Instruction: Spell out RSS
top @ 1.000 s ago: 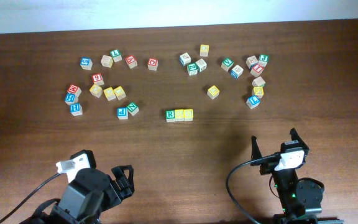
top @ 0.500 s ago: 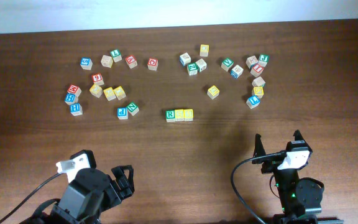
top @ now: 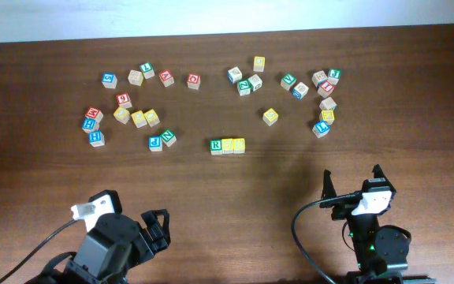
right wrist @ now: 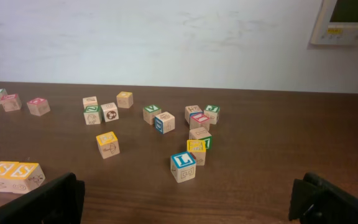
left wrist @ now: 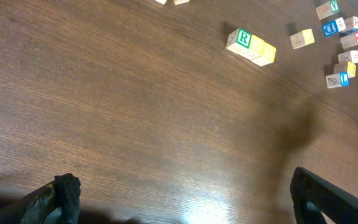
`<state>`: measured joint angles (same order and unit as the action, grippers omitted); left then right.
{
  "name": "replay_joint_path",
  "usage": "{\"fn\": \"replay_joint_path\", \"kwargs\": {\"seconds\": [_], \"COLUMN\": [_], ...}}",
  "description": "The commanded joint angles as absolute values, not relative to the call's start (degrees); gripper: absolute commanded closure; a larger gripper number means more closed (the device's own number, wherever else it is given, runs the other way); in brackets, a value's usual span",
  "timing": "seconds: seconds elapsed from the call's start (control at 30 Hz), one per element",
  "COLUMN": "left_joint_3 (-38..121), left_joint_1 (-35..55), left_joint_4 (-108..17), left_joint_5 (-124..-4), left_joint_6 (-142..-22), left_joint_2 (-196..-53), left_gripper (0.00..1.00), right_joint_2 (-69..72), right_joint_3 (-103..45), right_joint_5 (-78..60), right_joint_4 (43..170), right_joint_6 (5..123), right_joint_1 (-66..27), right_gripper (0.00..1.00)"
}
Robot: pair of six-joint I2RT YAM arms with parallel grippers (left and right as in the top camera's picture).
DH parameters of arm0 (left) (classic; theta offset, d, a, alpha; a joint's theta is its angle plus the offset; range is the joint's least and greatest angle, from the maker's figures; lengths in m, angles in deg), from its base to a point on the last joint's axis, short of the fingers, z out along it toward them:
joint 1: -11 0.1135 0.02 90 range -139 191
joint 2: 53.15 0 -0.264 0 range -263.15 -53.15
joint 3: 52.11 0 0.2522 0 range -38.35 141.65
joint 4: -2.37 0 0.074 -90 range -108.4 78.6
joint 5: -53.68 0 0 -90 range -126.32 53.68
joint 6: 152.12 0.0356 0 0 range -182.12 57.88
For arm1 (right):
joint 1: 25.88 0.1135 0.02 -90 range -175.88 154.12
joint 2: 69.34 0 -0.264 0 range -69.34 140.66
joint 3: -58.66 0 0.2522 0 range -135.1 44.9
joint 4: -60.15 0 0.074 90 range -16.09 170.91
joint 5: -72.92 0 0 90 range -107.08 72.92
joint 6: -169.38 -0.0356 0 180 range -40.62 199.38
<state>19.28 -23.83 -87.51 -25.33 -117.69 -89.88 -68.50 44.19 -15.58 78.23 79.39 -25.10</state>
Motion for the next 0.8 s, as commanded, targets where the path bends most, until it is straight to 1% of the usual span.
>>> {"fn": "replay_joint_path", "kwargs": {"seconds": [0.0,0.57,0.63,0.7,0.77], "left_joint_3": [19.13,19.13,19.13,19.13,19.02], "left_joint_1": [-24.09,-24.09,-25.2,-25.6,-25.55], "left_joint_4": [-87.6,-87.84,-89.83,-89.13,-84.56], "left_joint_5": [-24.5,-24.48,-24.46,-24.46,-25.18], "left_joint_6": [-118.43,-118.41,-118.41,-118.39,-112.38], "left_joint_2": [-89.48,-89.48,-88.7,-87.82,-87.82], "left_gripper": [0.01,0.01,0.01,0.01,0.01], "right_joint_2": [-69.13,-69.13,-69.13,-69.13,-69.13], "right_joint_3": [44.58,44.58,44.58,44.58,44.58], "right_joint_5": [-15.65,-15.65,-15.65,-15.65,-15.65], "right_joint_4": [78.42,78.42,78.42,78.42,78.42], "right_joint_6": [79.52,79.52,79.52,79.52,79.52], "right_joint_1": [-25.52,-25.52,-25.52,-25.52,-25.52], "right_gripper": [0.02,0.02,0.02,0.02,0.02]}}
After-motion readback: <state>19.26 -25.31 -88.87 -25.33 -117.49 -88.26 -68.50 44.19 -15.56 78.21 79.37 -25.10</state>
